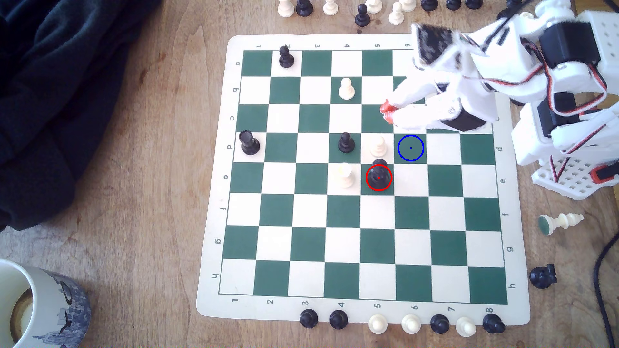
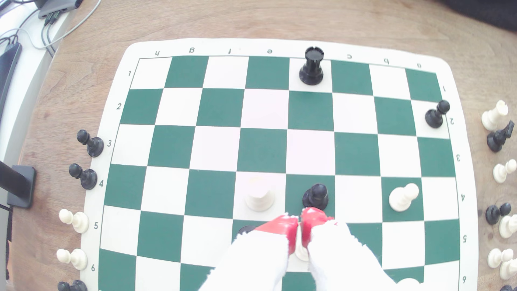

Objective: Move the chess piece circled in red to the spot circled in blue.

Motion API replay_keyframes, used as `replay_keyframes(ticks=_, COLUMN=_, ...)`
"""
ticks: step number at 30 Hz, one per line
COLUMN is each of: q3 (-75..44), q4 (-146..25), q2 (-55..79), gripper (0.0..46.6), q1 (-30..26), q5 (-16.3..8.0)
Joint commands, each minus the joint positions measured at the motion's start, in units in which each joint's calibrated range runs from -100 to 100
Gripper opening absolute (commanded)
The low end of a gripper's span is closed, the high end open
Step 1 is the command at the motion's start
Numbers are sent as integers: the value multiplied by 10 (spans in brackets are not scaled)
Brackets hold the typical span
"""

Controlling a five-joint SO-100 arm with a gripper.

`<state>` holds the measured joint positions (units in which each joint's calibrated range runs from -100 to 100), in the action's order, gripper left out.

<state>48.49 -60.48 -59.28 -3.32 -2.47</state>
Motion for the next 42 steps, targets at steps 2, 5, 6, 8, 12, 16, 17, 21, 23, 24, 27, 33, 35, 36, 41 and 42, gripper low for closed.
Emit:
replay_keyframes(ticks=2, q3=-116, q4=-33, q2=70, gripper=59, q1=-20, q5=-65)
replay_keyframes(ticks=5, q3=-134, q4=-46, q2=102, gripper=85, q1=-34, q5=-87)
replay_keyframes(ticks=6, q3=-139, q4=-53, q2=111, gripper=86, q1=-39, q5=-89)
replay_keyframes(ticks=8, q3=-157, q4=-77, q2=147, gripper=97, q1=-44, q5=-97)
replay_keyframes(ticks=12, q3=-156, q4=-93, q2=182, gripper=180, q1=-45, q5=-102)
replay_keyframes(ticks=16, q3=-158, q4=-99, q2=220, gripper=186, q1=-40, q5=-100)
replay_keyframes(ticks=17, q3=-159, q4=-98, q2=231, gripper=187, q1=-38, q5=-99)
replay_keyframes(ticks=21, q3=-159, q4=-87, q2=267, gripper=207, q1=-31, q5=-97)
replay_keyframes(ticks=23, q3=-159, q4=-73, q2=282, gripper=213, q1=-30, q5=-96)
replay_keyframes(ticks=24, q3=-159, q4=-68, q2=287, gripper=213, q1=-30, q5=-96)
replay_keyframes(ticks=27, q3=-159, q4=-55, q2=308, gripper=207, q1=-33, q5=-96)
replay_keyframes(ticks=33, q3=-170, q4=-38, q2=353, gripper=201, q1=-34, q5=-94)
replay_keyframes(ticks=35, q3=-171, q4=-35, q2=364, gripper=199, q1=-33, q5=-93)
replay_keyframes(ticks=36, q3=-171, q4=-33, q2=367, gripper=199, q1=-33, q5=-91)
replay_keyframes(ticks=41, q3=-184, q4=-33, q2=392, gripper=190, q1=-30, q5=-90)
replay_keyframes(ticks=42, q3=-186, q4=-32, q2=395, gripper=189, q1=-31, q5=-90)
